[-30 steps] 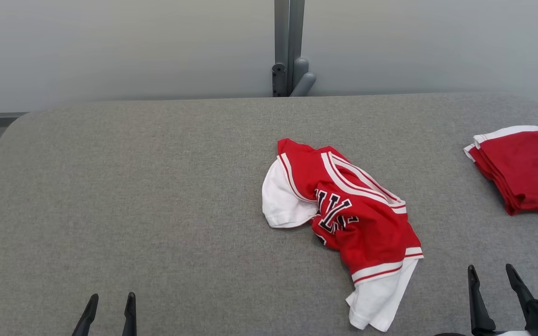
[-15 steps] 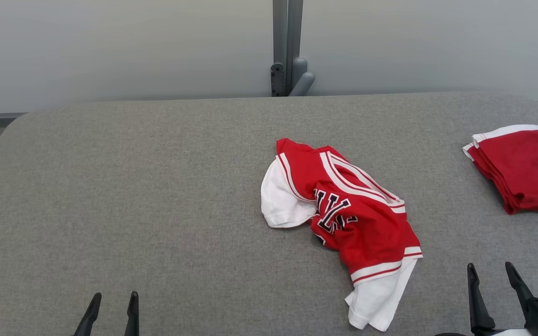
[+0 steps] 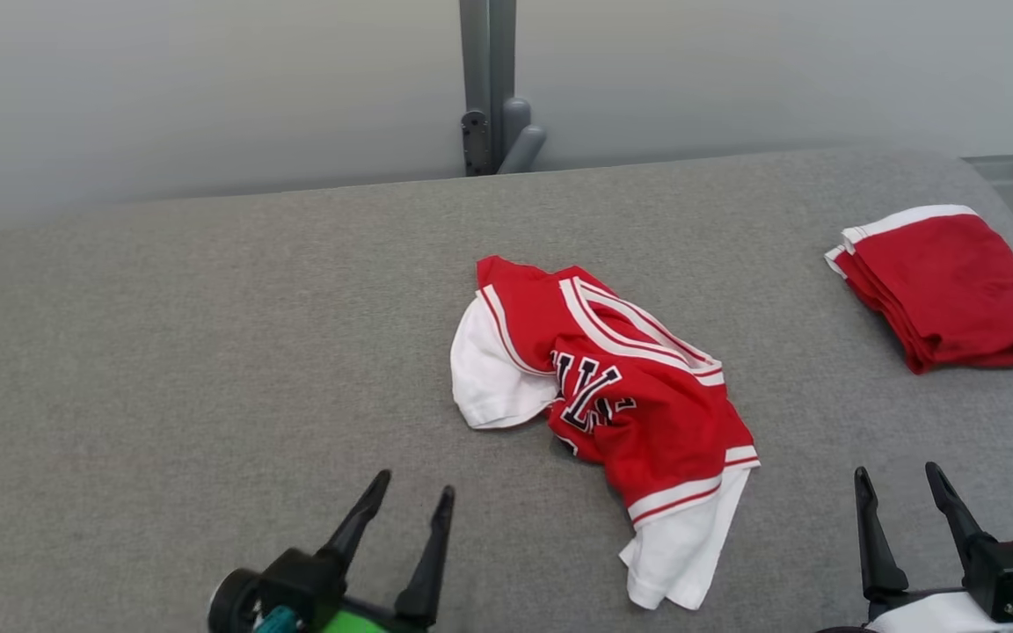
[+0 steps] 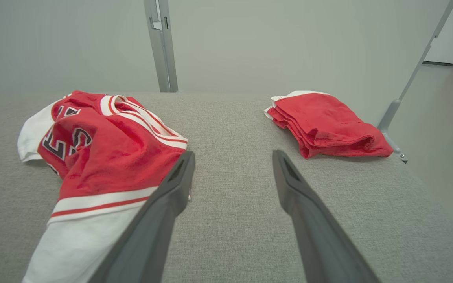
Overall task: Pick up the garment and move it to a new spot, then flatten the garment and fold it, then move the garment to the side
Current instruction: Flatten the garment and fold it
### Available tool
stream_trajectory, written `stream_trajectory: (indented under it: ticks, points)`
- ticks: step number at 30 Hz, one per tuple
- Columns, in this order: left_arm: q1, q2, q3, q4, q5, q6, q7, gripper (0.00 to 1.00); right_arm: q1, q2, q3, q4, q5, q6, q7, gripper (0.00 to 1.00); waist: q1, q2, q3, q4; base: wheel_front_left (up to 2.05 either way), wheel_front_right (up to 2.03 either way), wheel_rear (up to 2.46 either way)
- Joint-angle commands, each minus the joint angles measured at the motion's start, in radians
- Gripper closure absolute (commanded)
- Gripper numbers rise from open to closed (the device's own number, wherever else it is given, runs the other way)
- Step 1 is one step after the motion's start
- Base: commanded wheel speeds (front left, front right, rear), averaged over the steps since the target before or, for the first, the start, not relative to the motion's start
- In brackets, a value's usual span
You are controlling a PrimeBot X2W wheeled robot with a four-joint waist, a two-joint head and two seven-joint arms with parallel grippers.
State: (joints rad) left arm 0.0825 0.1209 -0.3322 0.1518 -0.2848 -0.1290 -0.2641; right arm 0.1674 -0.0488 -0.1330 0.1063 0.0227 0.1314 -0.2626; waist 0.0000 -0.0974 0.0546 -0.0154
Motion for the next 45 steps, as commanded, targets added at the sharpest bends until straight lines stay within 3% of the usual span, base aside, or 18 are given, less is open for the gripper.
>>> stream_trajectory:
  ticks: [1,6,12,18,21,32,45]
  points:
    - [-0.071,-0.008,-0.048,0.041,-0.008,-0.003,0.000,0.00,-0.018,-0.003,0.006,-0.006,-0.010,-0.001,-0.003,0.00,0.0000,-0.0001,0.024,-0.061,0.00,0.00,0.00]
    - [-0.282,-0.029,-0.178,0.159,-0.016,-0.003,0.041,0.00,-0.040,-0.003,0.026,-0.004,-0.007,-0.001,-0.003,0.00,0.0000,-0.0001,0.066,-0.146,0.00,0.00,0.00]
    - [-0.518,-0.043,-0.251,0.275,-0.037,-0.003,0.114,0.00,-0.063,-0.003,0.040,0.005,0.018,-0.001,-0.003,0.00,0.0000,-0.0001,0.122,-0.246,0.00,0.00,0.00]
    - [-0.677,-0.034,-0.277,0.401,-0.049,-0.003,0.197,0.00,-0.072,-0.003,0.058,0.017,0.044,-0.001,-0.003,0.00,0.0000,-0.0001,0.150,-0.305,0.00,0.00,0.00]
    - [-0.780,-0.016,-0.266,0.528,-0.041,0.002,0.272,0.00,-0.090,-0.003,0.075,0.021,0.061,-0.001,-0.003,0.00,0.0000,-0.0001,0.180,-0.337,0.00,0.00,0.00]
    - [-0.996,0.075,-0.316,0.776,-0.029,-0.002,0.366,0.00,-0.130,-0.003,0.120,0.035,0.076,-0.001,-0.003,0.00,0.0000,-0.0001,0.249,-0.384,0.00,0.00,0.00]
    - [-1.029,0.117,-0.474,0.846,-0.142,-0.003,0.418,0.00,-0.114,-0.003,0.105,0.047,0.092,-0.001,-0.003,0.00,0.0000,-0.0001,0.250,-0.366,0.00,0.00,0.00]
